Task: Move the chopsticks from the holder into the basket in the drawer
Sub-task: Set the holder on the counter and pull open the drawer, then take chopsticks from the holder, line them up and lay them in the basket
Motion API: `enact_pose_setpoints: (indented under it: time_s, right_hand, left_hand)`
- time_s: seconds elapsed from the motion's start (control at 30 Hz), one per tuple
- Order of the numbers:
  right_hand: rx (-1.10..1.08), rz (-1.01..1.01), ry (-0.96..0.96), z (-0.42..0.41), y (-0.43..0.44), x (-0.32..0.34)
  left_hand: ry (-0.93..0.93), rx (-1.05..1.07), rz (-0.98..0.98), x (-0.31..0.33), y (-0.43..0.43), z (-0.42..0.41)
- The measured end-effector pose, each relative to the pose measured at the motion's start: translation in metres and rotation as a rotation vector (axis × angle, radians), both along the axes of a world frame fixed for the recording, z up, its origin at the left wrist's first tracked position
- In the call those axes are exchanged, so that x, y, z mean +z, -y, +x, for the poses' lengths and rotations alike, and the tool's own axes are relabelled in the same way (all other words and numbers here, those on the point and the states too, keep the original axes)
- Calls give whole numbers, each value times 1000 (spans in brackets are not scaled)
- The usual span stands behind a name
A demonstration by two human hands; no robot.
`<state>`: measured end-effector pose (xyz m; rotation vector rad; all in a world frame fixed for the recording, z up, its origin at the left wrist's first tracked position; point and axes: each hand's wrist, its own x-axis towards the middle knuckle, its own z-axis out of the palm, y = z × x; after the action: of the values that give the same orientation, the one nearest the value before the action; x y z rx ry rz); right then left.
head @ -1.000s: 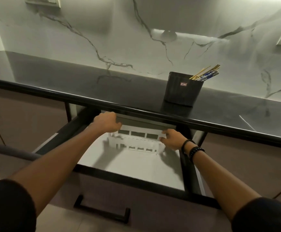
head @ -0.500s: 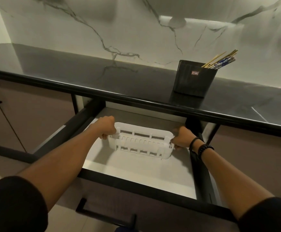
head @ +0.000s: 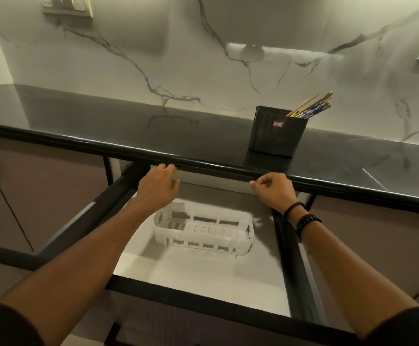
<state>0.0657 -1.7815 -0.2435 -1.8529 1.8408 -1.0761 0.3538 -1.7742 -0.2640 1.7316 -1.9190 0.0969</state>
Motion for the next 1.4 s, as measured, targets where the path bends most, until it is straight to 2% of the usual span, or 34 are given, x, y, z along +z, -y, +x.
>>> enact_pose_setpoints:
  time_s: [0.07, 0.13, 0.33, 0.43, 0.53, 0.7, 0.87, 0.97, 1.1, 1.4]
  right_hand:
    - [-29, -76, 49, -3, 3, 24]
    - [-46, -125, 90, -9, 10, 47]
    - [-258, -258, 227, -48, 47, 104]
    - [-351, -249, 328, -71, 71, 123]
    - [-397, -188, 366, -90, 97, 137]
    - [-346, -218, 420, -102, 131, 151]
    - [-385, -245, 240, -104, 159, 169]
    - [-393, -246, 70, -108, 166, 181]
    - [-256, -225, -121, -115, 167, 193]
    - [54, 23, -437, -118, 152, 210]
  left_hand:
    - [-24, -81, -190, 13, 3, -10]
    - [-33, -135, -231, 25, 9, -20]
    - [8, -279, 30, 58, 49, -50]
    - [128, -247, 184, 67, 73, -58]
    - [281, -179, 157, 69, 95, -63]
    - [354, -192, 94, 71, 118, -64]
    - [318, -203, 133, 79, 130, -63]
    - [319, -196, 129, 79, 134, -70]
    - [274, -212, 165, 79, 134, -80]
    - [236, -181, 168, 78, 121, -84]
